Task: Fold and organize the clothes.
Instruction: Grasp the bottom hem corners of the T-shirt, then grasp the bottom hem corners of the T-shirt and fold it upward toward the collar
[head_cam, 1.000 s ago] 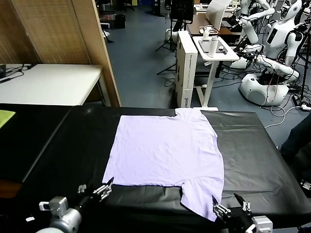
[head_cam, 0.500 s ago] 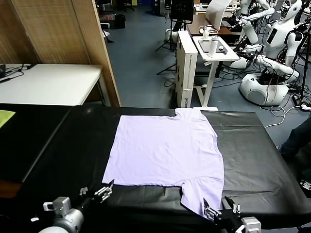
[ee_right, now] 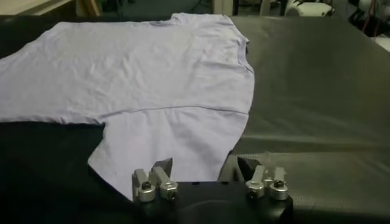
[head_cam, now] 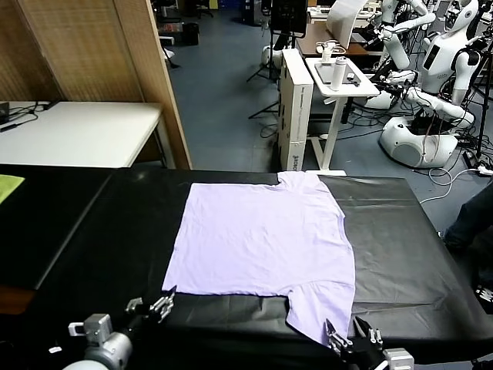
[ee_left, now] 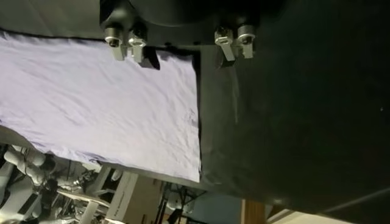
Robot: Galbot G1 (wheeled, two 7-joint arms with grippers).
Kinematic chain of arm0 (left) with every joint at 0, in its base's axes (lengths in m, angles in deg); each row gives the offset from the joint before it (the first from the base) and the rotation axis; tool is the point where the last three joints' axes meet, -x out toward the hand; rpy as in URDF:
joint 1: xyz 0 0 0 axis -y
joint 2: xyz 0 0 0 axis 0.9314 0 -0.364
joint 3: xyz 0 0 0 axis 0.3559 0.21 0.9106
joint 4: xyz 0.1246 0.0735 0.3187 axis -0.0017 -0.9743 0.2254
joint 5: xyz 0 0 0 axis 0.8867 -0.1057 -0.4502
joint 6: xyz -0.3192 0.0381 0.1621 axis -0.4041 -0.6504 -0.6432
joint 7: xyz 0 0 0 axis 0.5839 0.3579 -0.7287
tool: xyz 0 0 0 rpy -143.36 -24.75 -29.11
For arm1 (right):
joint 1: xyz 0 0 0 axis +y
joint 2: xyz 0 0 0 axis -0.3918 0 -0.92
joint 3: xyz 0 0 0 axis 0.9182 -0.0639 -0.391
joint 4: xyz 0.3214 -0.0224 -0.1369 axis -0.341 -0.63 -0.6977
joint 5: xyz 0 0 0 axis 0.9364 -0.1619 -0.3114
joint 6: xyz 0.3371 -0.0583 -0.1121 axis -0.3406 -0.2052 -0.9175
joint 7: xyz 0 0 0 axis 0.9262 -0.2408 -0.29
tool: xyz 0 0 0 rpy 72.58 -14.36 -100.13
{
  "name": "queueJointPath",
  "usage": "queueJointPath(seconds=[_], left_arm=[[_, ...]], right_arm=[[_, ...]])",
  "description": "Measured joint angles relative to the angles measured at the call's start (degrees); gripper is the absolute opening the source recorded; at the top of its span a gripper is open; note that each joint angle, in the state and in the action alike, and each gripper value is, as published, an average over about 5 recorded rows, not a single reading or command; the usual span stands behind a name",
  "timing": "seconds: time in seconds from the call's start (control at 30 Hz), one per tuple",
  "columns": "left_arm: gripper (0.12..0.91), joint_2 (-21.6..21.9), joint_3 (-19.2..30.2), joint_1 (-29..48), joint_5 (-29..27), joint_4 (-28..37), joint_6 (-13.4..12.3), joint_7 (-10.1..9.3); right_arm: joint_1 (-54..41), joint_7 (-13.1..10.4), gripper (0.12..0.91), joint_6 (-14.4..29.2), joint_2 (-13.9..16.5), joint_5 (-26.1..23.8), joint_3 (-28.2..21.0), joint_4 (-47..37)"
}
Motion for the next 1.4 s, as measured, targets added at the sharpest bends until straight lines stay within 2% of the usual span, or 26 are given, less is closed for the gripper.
queueJointPath(seconds=[0.13, 0.2, 0.27, 0.4, 0.5, 0.7, 0.93, 1.17, 1.4], left_arm=[[0.601, 0.02, 0.00, -0.16, -0.02, 0.15, -0.05, 0.03], [0.511, 0.04, 0.00, -0.35, -0.04, 0.13, -0.05, 0.06], [0.413, 0.04, 0.02, -0.51, -0.10, 0.08, -0.02, 0.11], [0.214, 0.04, 0.17, -0.79, -0.59, -0.08, 0.11, 0.36], [0.153, 0.04, 0.27, -1.13, -1.33, -0.48, 0.22, 0.41], [0.149, -0.01, -0.16, -3.01, -2.78, -2.24, 0.31, -0.12], [0.149, 0.74, -1.91, -7.43, -2.95, -5.59, -0.15, -1.12], [0.149, -0.46, -1.97, -8.16, -2.26, -7.43, -0.66, -0.66], [0.149, -1.94, -1.82, -2.84, -0.55, -5.84, -1.51, -0.01]], right_arm=[[0.01, 0.04, 0.322, 0.00, 0.01, 0.04, 0.09, 0.05], [0.13, 0.07, 0.213, 0.00, 0.03, 0.06, 0.21, 0.25], [0.37, 0.06, 0.155, -0.02, 0.03, 0.07, 0.40, 0.62], [1.30, -0.40, 0.138, -0.55, -0.14, 0.18, 1.02, 1.82], [2.61, -1.08, 0.138, -1.87, -0.25, 0.15, 1.66, 3.42], [5.35, -1.36, 0.138, -3.18, -0.03, 0.25, 3.25, 5.94], [4.06, 0.74, 0.138, 0.19, 0.54, 2.16, 5.03, 6.45], [-2.77, 1.35, 0.138, 1.08, 2.69, 5.88, 5.80, 3.90], [-11.94, 1.04, 0.138, 0.80, 5.39, 9.17, 4.84, -1.52]])
